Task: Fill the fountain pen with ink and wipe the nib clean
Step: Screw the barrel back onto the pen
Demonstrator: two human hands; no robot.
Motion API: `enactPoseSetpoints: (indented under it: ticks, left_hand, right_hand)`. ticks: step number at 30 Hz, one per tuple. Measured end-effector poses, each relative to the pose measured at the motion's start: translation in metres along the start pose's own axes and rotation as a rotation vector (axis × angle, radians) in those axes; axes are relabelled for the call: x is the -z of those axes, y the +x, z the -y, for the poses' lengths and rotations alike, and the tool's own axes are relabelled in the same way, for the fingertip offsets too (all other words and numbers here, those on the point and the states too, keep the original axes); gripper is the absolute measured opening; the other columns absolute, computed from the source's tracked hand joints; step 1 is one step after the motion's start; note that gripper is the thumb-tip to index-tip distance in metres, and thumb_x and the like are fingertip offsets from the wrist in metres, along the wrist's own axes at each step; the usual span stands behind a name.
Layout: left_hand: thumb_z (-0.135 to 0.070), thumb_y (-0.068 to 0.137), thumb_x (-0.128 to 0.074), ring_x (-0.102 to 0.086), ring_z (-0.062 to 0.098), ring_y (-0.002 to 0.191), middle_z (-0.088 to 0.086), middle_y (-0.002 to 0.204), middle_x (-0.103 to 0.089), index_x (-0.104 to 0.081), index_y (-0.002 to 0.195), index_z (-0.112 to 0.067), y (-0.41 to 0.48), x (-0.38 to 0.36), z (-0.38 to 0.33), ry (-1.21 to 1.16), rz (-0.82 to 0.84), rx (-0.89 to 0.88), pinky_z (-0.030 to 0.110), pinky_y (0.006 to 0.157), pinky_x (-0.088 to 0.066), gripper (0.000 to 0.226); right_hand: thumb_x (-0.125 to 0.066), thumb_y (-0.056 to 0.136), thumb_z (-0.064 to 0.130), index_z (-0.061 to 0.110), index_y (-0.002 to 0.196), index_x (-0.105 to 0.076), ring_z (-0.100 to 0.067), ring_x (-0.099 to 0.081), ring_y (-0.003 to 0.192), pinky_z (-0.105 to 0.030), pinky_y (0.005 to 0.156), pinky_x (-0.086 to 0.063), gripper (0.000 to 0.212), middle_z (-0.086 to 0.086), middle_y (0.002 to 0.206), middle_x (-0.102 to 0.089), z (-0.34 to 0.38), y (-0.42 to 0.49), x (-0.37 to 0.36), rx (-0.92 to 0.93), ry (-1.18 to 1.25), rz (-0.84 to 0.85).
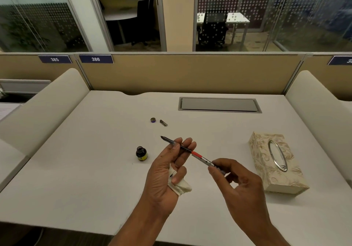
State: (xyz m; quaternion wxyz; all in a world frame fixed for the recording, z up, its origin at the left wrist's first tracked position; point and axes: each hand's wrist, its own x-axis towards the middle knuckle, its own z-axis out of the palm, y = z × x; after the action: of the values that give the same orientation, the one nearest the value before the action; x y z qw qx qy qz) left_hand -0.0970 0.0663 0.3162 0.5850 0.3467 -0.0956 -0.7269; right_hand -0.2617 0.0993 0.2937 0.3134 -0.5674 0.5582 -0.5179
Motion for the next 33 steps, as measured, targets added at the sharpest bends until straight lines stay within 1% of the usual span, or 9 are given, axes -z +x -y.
enactPoseSetpoints:
  ticks: [5,8,14,17,21,23,27,30,33]
  left_hand:
    - [-0.009,0.097,-0.055,-0.076,0.02,0.107,0.016,0.124,-0.075,-0.069,0.113,-0.006,0.001,0.0,-0.005,-0.033,0.005,-0.022,0.014,0.032,-0.028,0.022]
    - [-0.01,0.094,-0.057,-0.076,0.02,0.108,0.015,0.124,-0.075,-0.068,0.113,-0.007,0.001,0.001,-0.007,-0.04,-0.002,-0.034,0.014,0.032,-0.028,0.022]
    - [-0.01,0.096,-0.057,-0.075,0.022,0.11,0.016,0.123,-0.075,-0.069,0.114,-0.007,-0.001,0.0,-0.004,-0.046,0.011,-0.017,0.014,0.032,-0.028,0.022]
    - [-0.01,0.092,-0.059,-0.075,0.022,0.111,0.016,0.124,-0.075,-0.069,0.115,-0.006,-0.002,-0.002,-0.004,-0.045,0.016,-0.024,0.014,0.033,-0.028,0.025]
    - [-0.009,0.099,-0.054,-0.075,0.022,0.11,0.016,0.124,-0.075,-0.069,0.115,-0.006,-0.002,-0.003,-0.005,-0.034,0.029,-0.013,0.015,0.033,-0.027,0.023]
    - [-0.009,0.098,-0.054,-0.075,0.022,0.111,0.016,0.124,-0.075,-0.07,0.114,-0.006,-0.003,-0.004,-0.004,-0.03,0.038,-0.011,0.014,0.033,-0.028,0.023]
    - [-0.01,0.092,-0.058,-0.074,0.023,0.113,0.016,0.124,-0.075,-0.07,0.115,-0.007,-0.006,-0.008,0.0,-0.012,0.052,0.002,0.015,0.033,-0.028,0.026]
    - [-0.01,0.094,-0.057,-0.074,0.023,0.112,0.016,0.124,-0.075,-0.071,0.114,-0.007,-0.01,-0.012,0.003,-0.003,0.062,0.014,0.015,0.033,-0.028,0.025]
    - [-0.01,0.093,-0.057,-0.074,0.024,0.112,0.017,0.124,-0.075,-0.07,0.115,-0.007,-0.012,-0.016,0.007,0.018,0.074,0.02,0.015,0.033,-0.028,0.026]
  right_hand:
    - [-0.075,0.082,0.023,0.034,0.087,-0.075,-0.018,-0.066,0.074,-0.014,0.067,-0.053,0.012,0.006,0.082,-0.073,0.003,-0.003,0.005,0.006,0.065,-0.065]
    - [-0.076,0.081,0.023,0.035,0.089,-0.075,-0.02,-0.068,0.074,-0.012,0.069,-0.052,0.015,0.003,0.082,-0.074,0.005,-0.004,0.011,-0.008,0.103,-0.091]
    - [-0.077,0.082,0.016,0.034,0.092,-0.074,-0.02,-0.069,0.077,-0.013,0.071,-0.053,0.021,0.005,0.084,-0.075,0.006,-0.001,0.011,0.016,0.07,-0.066]
    - [-0.077,0.082,0.017,0.035,0.091,-0.075,-0.02,-0.068,0.076,-0.015,0.072,-0.055,0.021,0.006,0.083,-0.074,0.006,-0.001,0.014,0.029,0.072,-0.054]
    - [-0.077,0.082,0.013,0.035,0.09,-0.075,-0.022,-0.069,0.077,-0.018,0.071,-0.055,0.024,0.003,0.083,-0.074,0.007,-0.003,0.015,0.03,0.092,-0.05]
    - [-0.077,0.082,0.014,0.036,0.09,-0.075,-0.021,-0.07,0.077,-0.017,0.072,-0.055,0.023,0.004,0.084,-0.075,0.008,-0.003,0.016,0.031,0.092,-0.056]
    - [-0.076,0.081,0.022,0.036,0.091,-0.075,-0.022,-0.069,0.077,-0.023,0.073,-0.057,0.017,0.004,0.085,-0.075,0.009,-0.004,0.013,0.036,0.086,-0.049]
    - [-0.076,0.083,0.019,0.035,0.092,-0.074,-0.021,-0.071,0.078,-0.026,0.075,-0.058,0.018,0.005,0.085,-0.075,0.008,-0.004,0.01,0.036,0.083,-0.066]
    - [-0.076,0.085,0.017,0.036,0.093,-0.074,-0.02,-0.071,0.081,-0.025,0.074,-0.058,0.021,0.007,0.087,-0.076,0.007,-0.003,0.006,0.039,0.078,-0.066]
